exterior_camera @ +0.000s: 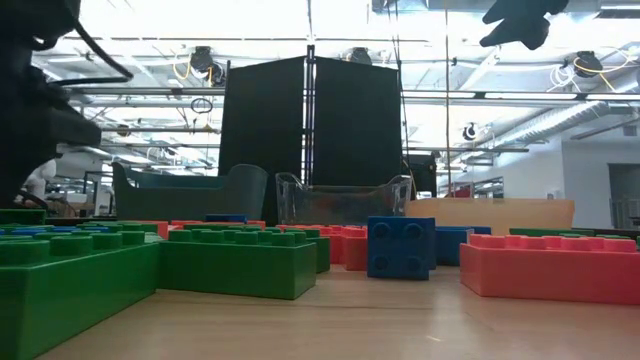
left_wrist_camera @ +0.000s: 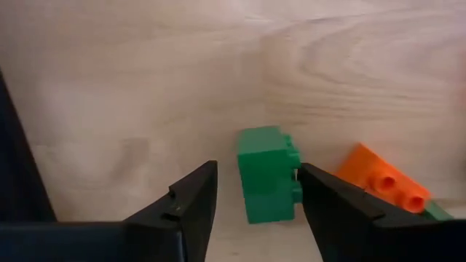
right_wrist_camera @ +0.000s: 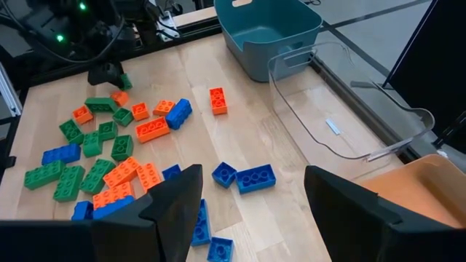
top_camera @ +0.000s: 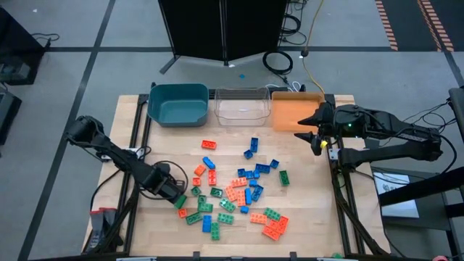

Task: Sort blocks
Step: Put the green game piece into the blue bin

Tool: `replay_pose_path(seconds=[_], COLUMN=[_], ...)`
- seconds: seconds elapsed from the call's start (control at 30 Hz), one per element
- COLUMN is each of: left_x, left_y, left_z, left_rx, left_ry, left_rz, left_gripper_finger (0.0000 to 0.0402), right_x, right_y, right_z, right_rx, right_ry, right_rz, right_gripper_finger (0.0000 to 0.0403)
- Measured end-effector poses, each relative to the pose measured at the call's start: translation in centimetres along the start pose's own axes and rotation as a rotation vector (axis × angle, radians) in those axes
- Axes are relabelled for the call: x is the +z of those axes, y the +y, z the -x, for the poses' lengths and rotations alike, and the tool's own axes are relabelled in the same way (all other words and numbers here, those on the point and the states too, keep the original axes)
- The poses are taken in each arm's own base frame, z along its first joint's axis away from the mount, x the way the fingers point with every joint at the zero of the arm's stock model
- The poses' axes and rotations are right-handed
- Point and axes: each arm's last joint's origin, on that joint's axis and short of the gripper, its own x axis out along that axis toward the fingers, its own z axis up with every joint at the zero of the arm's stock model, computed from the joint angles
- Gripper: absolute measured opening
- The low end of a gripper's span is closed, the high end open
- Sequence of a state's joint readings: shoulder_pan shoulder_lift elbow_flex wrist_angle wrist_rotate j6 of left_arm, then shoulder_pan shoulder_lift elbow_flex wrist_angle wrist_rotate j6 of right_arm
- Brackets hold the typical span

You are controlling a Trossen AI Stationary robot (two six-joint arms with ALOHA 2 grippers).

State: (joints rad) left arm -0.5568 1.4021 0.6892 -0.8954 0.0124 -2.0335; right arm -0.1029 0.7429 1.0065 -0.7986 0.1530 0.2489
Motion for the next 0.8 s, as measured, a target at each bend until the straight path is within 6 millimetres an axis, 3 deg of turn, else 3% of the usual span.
replay_pose_path(seconds=[0.33,0.57,0.8], left_x=[0.2,0.1,0.3], left_y=[0.1,-0.3,-2.0], left_z=[-1.3,-1.1,1.6], left_rx=[-0.06,-0.102,-0.283], left_ry=[-0.006,0.0,-0.061], left_rz=[-0.004,0.003,0.041], left_gripper_finger=[0.0099,0.0097,0.0097], right_x=[0.0,0.0,0.0], right_y=[0.0,0.0,0.0], right_z=[0.0,0.0,0.0], right_rx=[-0.001,-0.004,-0.004], right_ry=[-0.001,-0.002,-0.002], right_rz=[-0.001,-0.001,-0.001], right_gripper_finger=[0.024,0.024,0.024])
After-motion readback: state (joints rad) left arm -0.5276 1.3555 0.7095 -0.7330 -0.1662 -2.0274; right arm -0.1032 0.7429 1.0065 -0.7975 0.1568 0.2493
